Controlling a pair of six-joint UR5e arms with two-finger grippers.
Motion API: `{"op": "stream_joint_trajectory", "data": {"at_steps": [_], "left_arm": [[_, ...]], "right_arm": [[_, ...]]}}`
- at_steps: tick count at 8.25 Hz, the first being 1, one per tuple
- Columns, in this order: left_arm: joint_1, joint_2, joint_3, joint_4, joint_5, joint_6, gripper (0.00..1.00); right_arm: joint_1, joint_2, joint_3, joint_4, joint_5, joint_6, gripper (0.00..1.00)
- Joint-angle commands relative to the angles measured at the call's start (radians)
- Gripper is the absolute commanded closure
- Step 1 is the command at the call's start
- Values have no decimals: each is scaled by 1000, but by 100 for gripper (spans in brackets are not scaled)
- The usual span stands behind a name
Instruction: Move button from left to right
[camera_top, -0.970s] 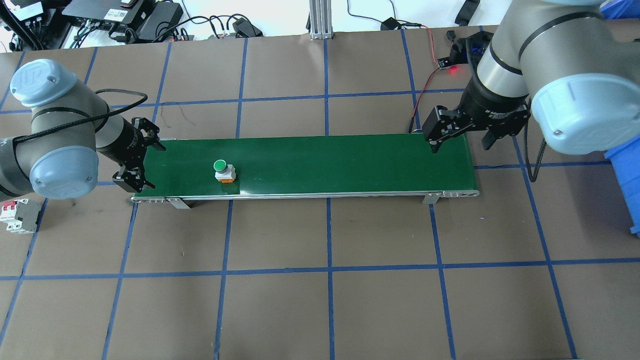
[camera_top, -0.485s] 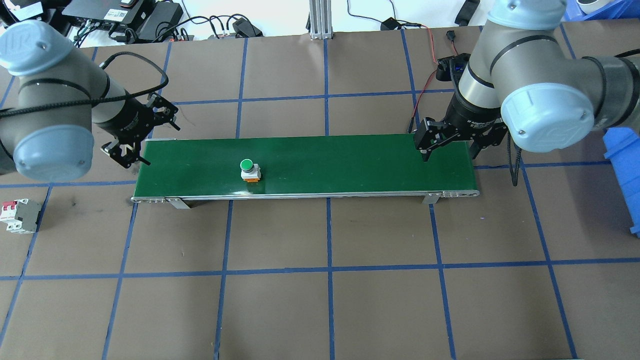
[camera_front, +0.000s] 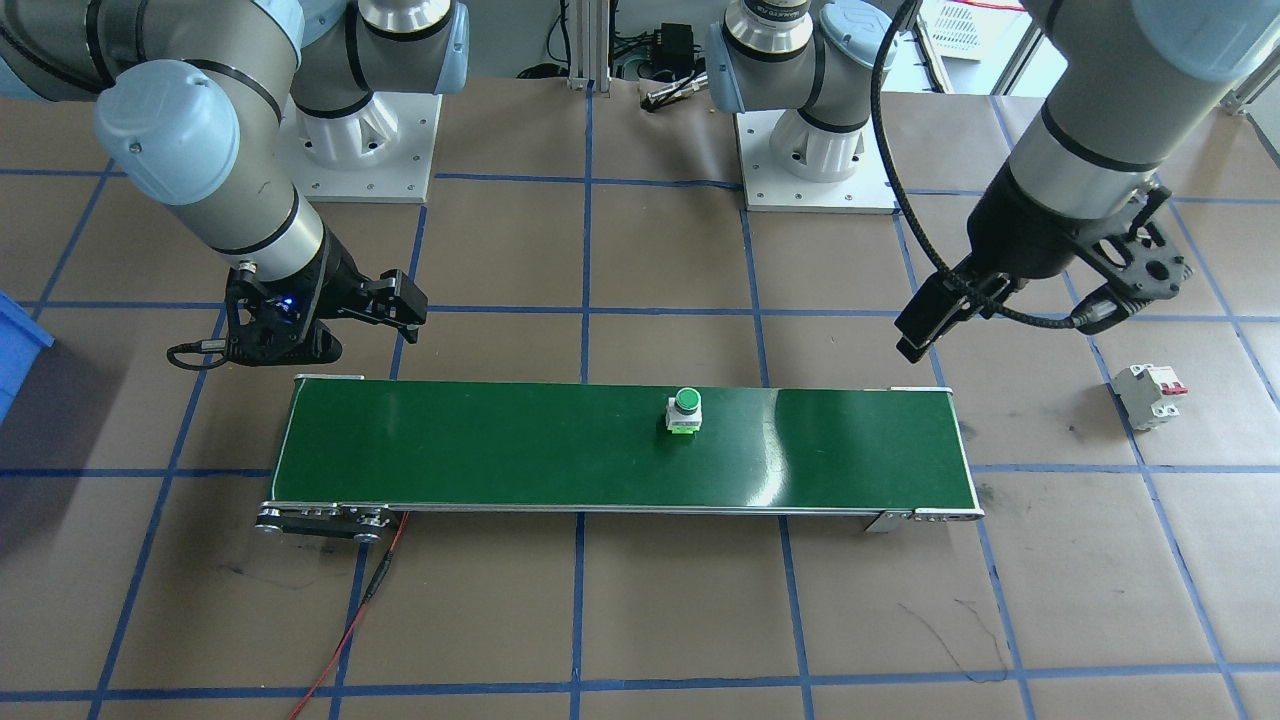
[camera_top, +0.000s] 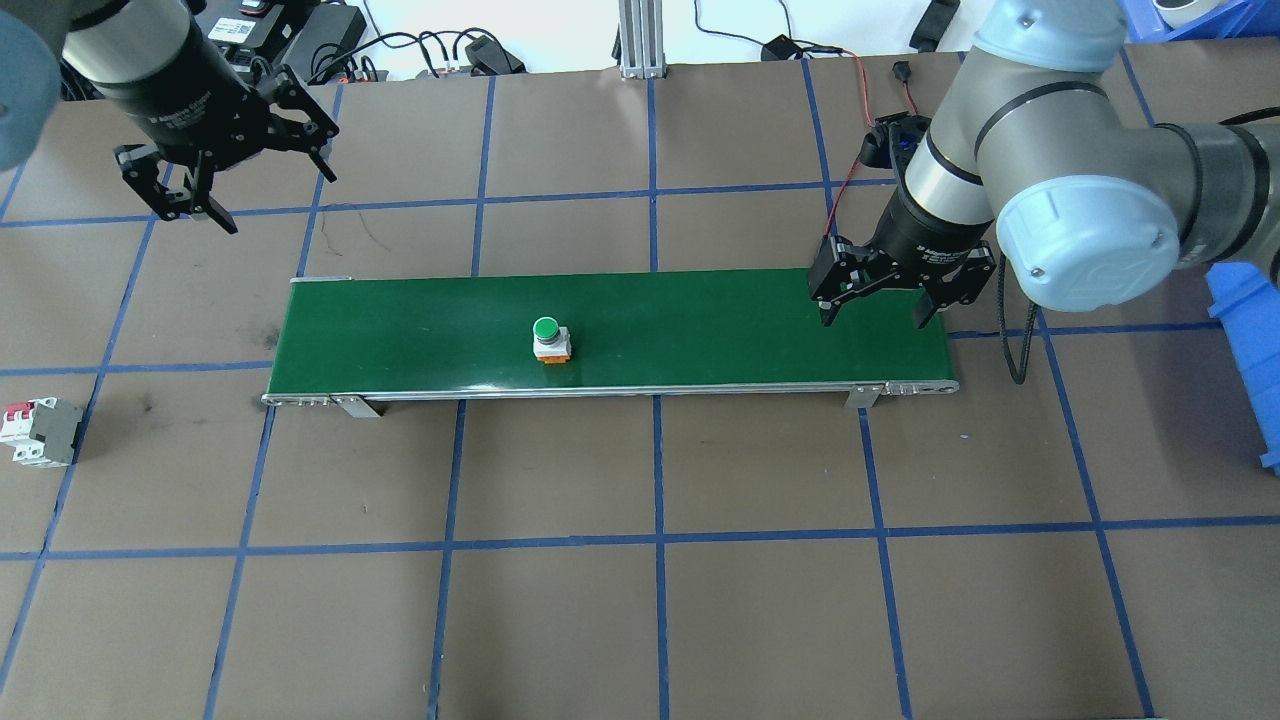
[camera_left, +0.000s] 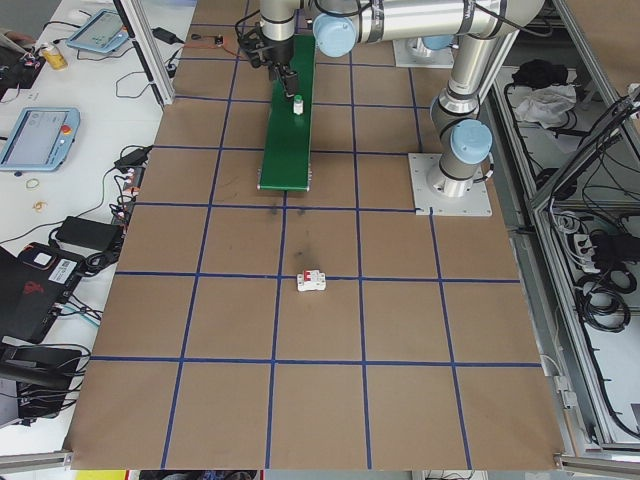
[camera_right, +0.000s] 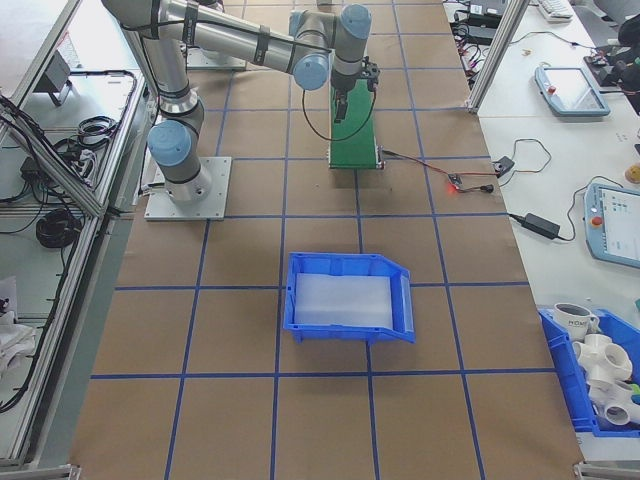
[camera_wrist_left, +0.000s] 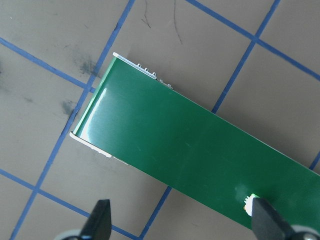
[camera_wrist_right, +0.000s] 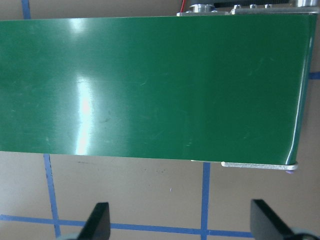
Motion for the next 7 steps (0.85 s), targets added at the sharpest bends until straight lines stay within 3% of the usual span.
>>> {"op": "stream_joint_trajectory", "data": {"at_steps": [1,2,4,7], "left_arm": [[-83,32,70,-112,110,60,0],[-123,39,67,-123,186,61,0],[-141,34,64,-105,76,43,0],[-142,38,75,-105,76,47,0]], "right_arm": [[0,5,5,-3,20,24,0],[0,5,5,-3,21,25,0],[3,5,5,-5,27,25,0],[14,14,6,-40,30,25,0]]}}
